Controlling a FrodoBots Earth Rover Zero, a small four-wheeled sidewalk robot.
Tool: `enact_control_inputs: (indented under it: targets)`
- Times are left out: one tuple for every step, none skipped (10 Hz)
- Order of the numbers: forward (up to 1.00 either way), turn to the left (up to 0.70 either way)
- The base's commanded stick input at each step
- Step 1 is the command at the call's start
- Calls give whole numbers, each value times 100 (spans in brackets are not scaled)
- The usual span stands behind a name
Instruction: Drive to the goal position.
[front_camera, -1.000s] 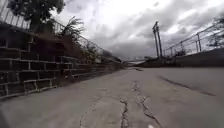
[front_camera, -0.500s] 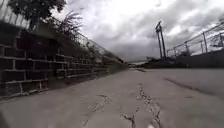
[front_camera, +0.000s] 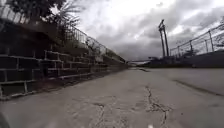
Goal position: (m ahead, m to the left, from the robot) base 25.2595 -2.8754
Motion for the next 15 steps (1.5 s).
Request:
enact_control_inputs:
  targets:
    - [100, 0]
    - [100, 0]
    - [100, 0]
    - [100, -27]
    - [100, -27]
    - [100, -27]
    - [100, -27]
    - [100, -27]
    - [100, -24]
    - [100, -14]
    - [100, -4]
    - [100, 0]
    - [100, 0]
    - [100, 0]
    - [100, 0]
